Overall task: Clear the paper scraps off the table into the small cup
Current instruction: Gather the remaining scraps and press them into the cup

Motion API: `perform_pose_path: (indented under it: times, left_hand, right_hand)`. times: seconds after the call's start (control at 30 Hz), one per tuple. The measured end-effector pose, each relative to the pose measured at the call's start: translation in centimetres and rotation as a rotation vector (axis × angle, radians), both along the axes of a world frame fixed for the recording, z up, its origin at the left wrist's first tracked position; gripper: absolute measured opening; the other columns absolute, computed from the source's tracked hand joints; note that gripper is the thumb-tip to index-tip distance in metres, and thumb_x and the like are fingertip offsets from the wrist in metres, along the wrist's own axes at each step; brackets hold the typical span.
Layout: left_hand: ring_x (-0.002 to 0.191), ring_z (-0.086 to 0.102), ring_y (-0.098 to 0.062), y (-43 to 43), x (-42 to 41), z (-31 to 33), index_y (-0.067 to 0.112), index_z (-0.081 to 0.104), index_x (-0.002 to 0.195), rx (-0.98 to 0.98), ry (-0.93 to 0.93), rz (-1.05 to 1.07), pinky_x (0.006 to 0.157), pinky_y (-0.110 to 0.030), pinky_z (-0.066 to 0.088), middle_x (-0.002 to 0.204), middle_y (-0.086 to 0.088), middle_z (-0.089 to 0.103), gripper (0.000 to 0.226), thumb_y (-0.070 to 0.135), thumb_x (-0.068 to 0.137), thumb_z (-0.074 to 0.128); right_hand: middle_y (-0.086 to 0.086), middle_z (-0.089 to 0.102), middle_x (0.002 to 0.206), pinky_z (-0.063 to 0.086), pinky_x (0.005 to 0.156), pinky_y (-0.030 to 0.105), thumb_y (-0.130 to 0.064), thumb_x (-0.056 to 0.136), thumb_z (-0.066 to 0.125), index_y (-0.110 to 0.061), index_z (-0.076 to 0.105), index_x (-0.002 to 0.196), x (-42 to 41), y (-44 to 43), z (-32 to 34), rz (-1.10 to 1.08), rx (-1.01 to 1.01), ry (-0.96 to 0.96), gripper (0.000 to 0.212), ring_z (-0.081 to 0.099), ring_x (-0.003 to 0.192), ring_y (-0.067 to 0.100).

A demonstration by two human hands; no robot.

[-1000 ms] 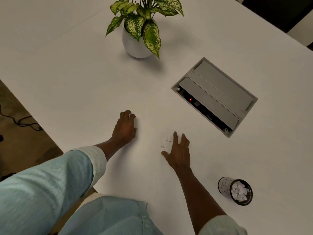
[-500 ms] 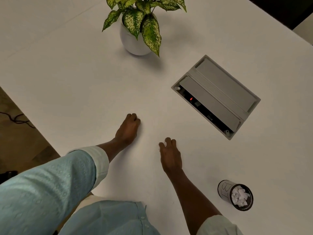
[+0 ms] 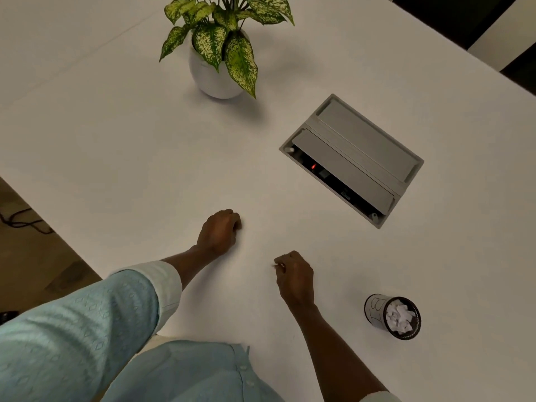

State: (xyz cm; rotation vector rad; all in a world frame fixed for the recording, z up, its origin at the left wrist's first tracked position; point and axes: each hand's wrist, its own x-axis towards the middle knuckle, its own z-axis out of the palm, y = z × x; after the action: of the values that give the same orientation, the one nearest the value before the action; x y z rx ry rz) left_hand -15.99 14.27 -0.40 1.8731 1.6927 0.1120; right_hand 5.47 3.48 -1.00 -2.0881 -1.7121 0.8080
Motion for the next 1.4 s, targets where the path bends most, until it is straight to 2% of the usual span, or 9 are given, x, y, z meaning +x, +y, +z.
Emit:
perform_pose_path:
  times: [0.07, 0.2, 0.33, 0.5, 0.73, 0.9, 1.0, 1.2, 1.4]
  left_hand:
    - [0.092, 0.064, -0.026, -0.7, 0.7, 0.2, 0.012, 0.071, 0.092, -0.033, -0.011, 0.01, 0.07, -0.032, 0.047, 0.096, -0.002, 0.07, 0.027, -0.006, 0.078, 0.057]
    - [0.09, 0.065, -0.023, -2.3, 2.4, 0.7, 0.015, 0.072, 0.091, -0.048, -0.027, -0.022, 0.069, -0.031, 0.044, 0.095, 0.002, 0.071, 0.027, -0.004, 0.078, 0.058]
    - [0.087, 0.067, -0.023, -3.8, 5.3, 1.6, 0.014, 0.074, 0.09, -0.041, -0.095, -0.083, 0.076, -0.038, 0.056, 0.093, 0.0, 0.073, 0.026, -0.004, 0.08, 0.059]
    - [0.082, 0.064, -0.013, -5.6, 10.2, 3.2, 0.022, 0.074, 0.086, -0.059, -0.167, -0.121, 0.069, -0.029, 0.049, 0.09, 0.011, 0.071, 0.021, 0.004, 0.082, 0.066]
    - [0.076, 0.068, -0.012, -8.2, 17.5, 5.3, 0.024, 0.074, 0.082, -0.085, -0.245, -0.319, 0.073, -0.034, 0.06, 0.086, 0.011, 0.074, 0.02, 0.004, 0.08, 0.07]
    - [0.078, 0.068, -0.012, -9.6, 23.8, 7.3, 0.022, 0.077, 0.085, -0.046, -0.314, -0.452, 0.074, -0.034, 0.061, 0.088, 0.009, 0.076, 0.013, 0.01, 0.082, 0.078]
    - [0.08, 0.069, -0.013, -10.2, 26.9, 8.5, 0.023, 0.076, 0.085, -0.028, -0.328, -0.517, 0.075, -0.035, 0.061, 0.089, 0.009, 0.076, 0.012, 0.012, 0.082, 0.077]
    - [0.082, 0.07, -0.018, -11.1, 31.4, 9.8, 0.018, 0.077, 0.084, -0.016, -0.328, -0.635, 0.078, -0.039, 0.061, 0.088, 0.004, 0.077, 0.013, 0.006, 0.082, 0.072]
    - [0.085, 0.071, -0.016, -11.3, 33.7, 9.0, 0.022, 0.078, 0.087, -0.006, -0.262, -0.661, 0.077, -0.037, 0.062, 0.09, 0.009, 0.078, 0.019, 0.007, 0.085, 0.067]
  right_hand:
    - [-0.005, 0.071, 0.09, 0.056, 0.076, 0.024, -0.01, 0.084, 0.078, -0.018, 0.078, 0.09, 0.7, -1.2, 0.3, -0.195, -0.003, 0.123, 0.01, 0.07, 0.08, 0.011]
    - [-0.004, 0.074, 0.081, 0.062, 0.068, 0.037, -0.008, 0.079, 0.084, -0.022, 0.077, 0.081, 2.4, -4.0, 1.1, -0.503, 0.046, 0.309, 0.016, 0.072, 0.067, 0.008]
    - [0.0, 0.076, 0.081, 0.063, 0.064, 0.036, -0.005, 0.079, 0.084, -0.022, 0.076, 0.082, 4.6, -6.9, 2.3, -0.67, 0.112, 0.366, 0.019, 0.073, 0.064, 0.007]
    - [-0.001, 0.075, 0.079, 0.063, 0.062, 0.037, -0.007, 0.081, 0.083, -0.015, 0.076, 0.085, 7.0, -9.7, 4.4, -0.758, 0.188, 0.383, 0.011, 0.074, 0.064, 0.008]
    - [-0.003, 0.075, 0.077, 0.063, 0.064, 0.034, -0.005, 0.082, 0.082, -0.01, 0.076, 0.086, 10.2, -12.6, 6.5, -0.839, 0.262, 0.308, 0.008, 0.073, 0.066, 0.004]
    - [-0.003, 0.074, 0.077, 0.059, 0.068, 0.02, -0.005, 0.08, 0.083, -0.009, 0.077, 0.085, 13.5, -13.9, 7.9, -0.899, 0.346, 0.16, 0.008, 0.071, 0.069, 0.0]
    - [0.007, 0.076, 0.088, 0.06, 0.074, 0.032, -0.01, 0.079, 0.085, -0.01, 0.078, 0.089, 15.7, -14.3, 8.4, -0.95, 0.332, 0.098, 0.012, 0.073, 0.078, 0.019]
    - [0.009, 0.074, 0.093, 0.059, 0.074, 0.036, -0.006, 0.08, 0.081, -0.011, 0.078, 0.094, 19.0, -14.7, 8.6, -0.96, 0.307, -0.044, 0.016, 0.072, 0.08, 0.025]
    - [0.009, 0.073, 0.1, 0.057, 0.08, 0.037, -0.006, 0.083, 0.077, -0.009, 0.076, 0.102, 20.8, -14.2, 8.8, -0.927, 0.281, -0.068, 0.019, 0.07, 0.087, 0.026]
